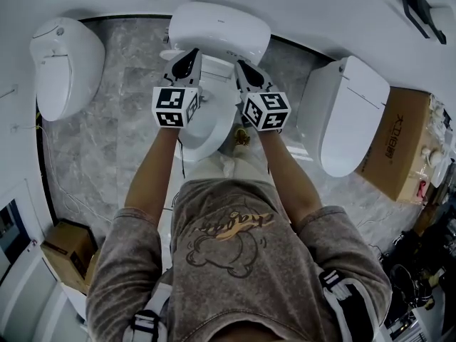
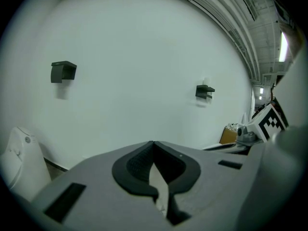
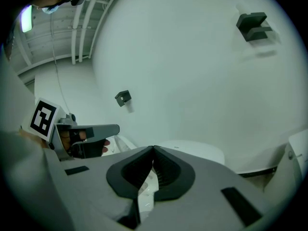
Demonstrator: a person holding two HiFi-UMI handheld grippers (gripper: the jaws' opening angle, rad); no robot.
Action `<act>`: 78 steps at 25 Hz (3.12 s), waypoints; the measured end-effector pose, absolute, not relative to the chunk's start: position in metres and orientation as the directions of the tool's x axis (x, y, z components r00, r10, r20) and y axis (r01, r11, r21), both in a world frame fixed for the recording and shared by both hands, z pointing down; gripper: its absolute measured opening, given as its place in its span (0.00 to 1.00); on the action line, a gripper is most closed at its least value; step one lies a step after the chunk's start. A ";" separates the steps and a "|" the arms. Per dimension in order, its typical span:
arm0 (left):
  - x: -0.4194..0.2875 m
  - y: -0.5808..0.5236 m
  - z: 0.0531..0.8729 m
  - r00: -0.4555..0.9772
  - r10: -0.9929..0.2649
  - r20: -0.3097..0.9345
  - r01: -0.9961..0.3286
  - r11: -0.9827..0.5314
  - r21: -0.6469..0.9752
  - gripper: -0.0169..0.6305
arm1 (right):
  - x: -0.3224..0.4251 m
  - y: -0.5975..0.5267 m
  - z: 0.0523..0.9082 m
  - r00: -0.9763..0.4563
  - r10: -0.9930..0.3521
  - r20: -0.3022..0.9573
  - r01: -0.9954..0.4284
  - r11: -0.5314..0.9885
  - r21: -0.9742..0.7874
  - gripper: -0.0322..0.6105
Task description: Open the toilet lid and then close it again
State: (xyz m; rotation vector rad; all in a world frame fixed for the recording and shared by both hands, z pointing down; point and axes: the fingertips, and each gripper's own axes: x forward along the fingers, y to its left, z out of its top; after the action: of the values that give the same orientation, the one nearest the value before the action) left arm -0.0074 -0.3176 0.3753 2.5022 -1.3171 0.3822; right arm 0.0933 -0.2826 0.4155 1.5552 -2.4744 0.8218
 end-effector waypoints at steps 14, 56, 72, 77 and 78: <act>-0.038 -0.245 0.380 0.570 -0.758 0.318 -0.818 -0.562 0.127 0.04 | 0.062 -0.210 0.418 -0.425 -0.838 0.341 -0.882 0.300 -0.362 0.09; -0.164 0.057 0.748 0.471 -0.603 0.644 -0.879 -0.379 0.288 0.04 | -0.066 0.065 0.752 -0.544 -0.541 0.641 -0.836 0.408 -0.366 0.09; -0.158 0.057 0.748 0.500 -0.563 0.658 -0.860 -0.415 0.298 0.04 | -0.065 0.063 0.748 -0.545 -0.556 0.627 -0.836 0.421 -0.353 0.09; -0.153 0.031 0.636 0.530 -0.628 0.570 -0.846 -0.439 0.303 0.04 | -0.053 0.037 0.640 -0.541 -0.645 0.539 -0.840 0.432 -0.327 0.09; -0.151 0.025 0.607 0.536 -0.642 0.548 -0.842 -0.447 0.300 0.04 | -0.048 0.033 0.611 -0.542 -0.665 0.515 -0.841 0.436 -0.321 0.09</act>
State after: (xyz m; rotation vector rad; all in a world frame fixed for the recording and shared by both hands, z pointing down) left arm -0.1511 0.0255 0.6068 2.2318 -1.1984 0.4845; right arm -0.0483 0.0326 0.6110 1.2925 -2.3813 0.7963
